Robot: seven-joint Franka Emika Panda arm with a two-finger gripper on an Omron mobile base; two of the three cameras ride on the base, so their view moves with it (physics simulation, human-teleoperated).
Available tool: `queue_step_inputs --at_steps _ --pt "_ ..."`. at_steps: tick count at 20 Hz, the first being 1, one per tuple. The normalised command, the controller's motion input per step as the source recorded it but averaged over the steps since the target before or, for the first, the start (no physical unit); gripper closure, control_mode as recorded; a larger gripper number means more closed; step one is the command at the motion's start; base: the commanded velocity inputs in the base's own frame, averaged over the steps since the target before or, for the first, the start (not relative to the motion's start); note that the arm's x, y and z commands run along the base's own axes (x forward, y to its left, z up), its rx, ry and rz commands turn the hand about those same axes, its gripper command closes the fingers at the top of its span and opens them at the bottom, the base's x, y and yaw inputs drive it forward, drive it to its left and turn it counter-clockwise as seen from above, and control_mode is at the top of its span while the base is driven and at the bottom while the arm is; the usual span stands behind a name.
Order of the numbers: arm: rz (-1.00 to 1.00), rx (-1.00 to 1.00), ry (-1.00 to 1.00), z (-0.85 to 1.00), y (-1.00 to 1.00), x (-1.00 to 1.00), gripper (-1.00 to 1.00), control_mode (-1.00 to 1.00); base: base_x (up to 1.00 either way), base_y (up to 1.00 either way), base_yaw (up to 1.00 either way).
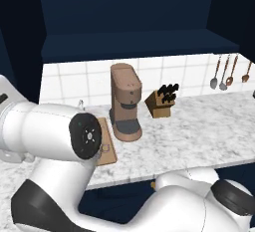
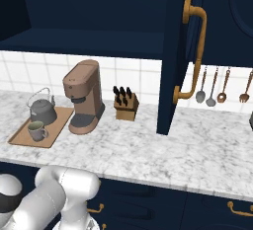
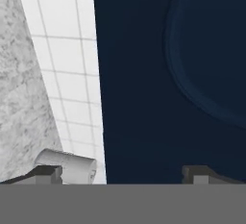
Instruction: Pick the kettle from the counter and place it on the tray. Then pick the mug from the cabinet and place it on the tray. Then close the cabinet doors.
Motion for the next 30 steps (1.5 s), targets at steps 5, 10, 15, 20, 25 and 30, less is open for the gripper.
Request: queue_step_inputs --at_steps 5,10,15,20,25,30 --pt "-0.05 0.0 0.0 -0.24 0.14 0.34 -1.0 -1.0 0.0 0.0 0.0" --pt "-0.07 0.0 -0.03 -0.02 0.12 0.2 -1.0 -1.0 0.0 0.0 0.0" --pt "-0.17 -0.04 0.0 -0.01 -0.06 0.15 -1.0 -1.0 0.0 0.0 0.0" --pt "-0.27 -0.07 0.0 0.0 -0.55 0.02 -1.0 -1.0 0.0 0.0 0.0" --pt "-0.24 -0.01 0.02 0.0 -0.67 0.04 -1.0 -1.0 0.0 0.0 0.0" --pt "-0.24 0.0 0.11 0.0 -0.74 0.18 -1.0 -1.0 0.0 0.0 0.0"
